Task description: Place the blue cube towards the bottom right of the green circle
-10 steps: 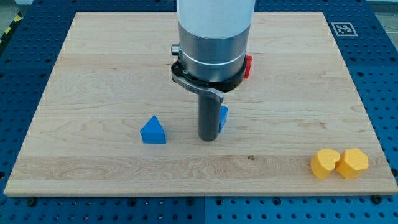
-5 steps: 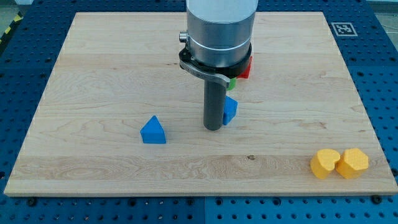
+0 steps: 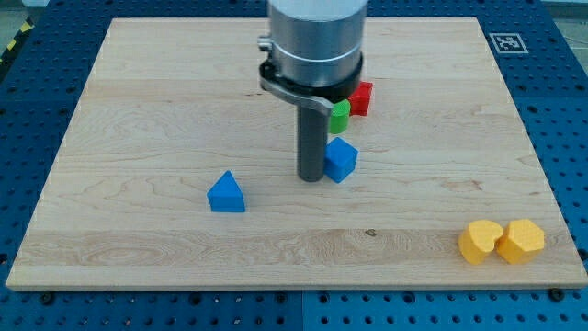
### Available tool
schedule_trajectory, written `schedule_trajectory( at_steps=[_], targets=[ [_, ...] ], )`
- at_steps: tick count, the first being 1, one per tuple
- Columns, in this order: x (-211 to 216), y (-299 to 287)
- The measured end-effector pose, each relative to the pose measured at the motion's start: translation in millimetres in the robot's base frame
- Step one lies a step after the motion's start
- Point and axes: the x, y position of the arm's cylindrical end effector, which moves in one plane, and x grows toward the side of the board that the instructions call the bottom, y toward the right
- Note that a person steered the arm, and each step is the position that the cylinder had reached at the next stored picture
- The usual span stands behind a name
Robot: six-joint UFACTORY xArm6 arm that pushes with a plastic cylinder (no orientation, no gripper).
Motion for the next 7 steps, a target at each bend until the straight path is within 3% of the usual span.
schedule_trajectory(
  at_steps=[7],
  targets=[
    [-5, 53]
  ],
)
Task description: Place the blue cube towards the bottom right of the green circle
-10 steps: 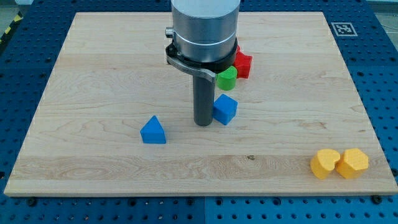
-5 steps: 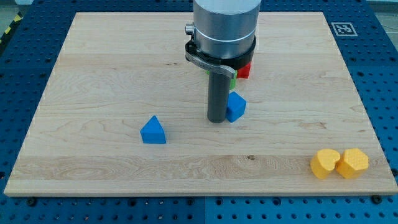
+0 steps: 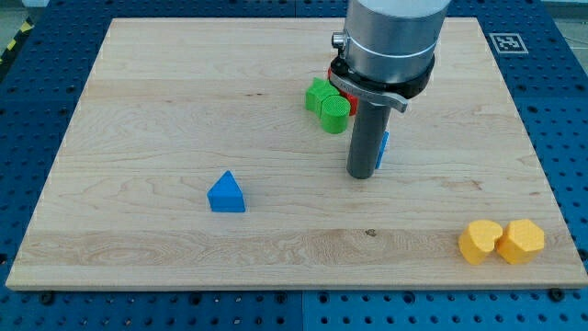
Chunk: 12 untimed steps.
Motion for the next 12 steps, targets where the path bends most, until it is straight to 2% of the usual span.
schedule_trajectory(
  at_steps=[2, 3, 5, 8, 12],
  targets=[
    [36, 11],
    [25, 27],
    [-9, 15],
    [5, 43],
    [-49, 20]
  ],
)
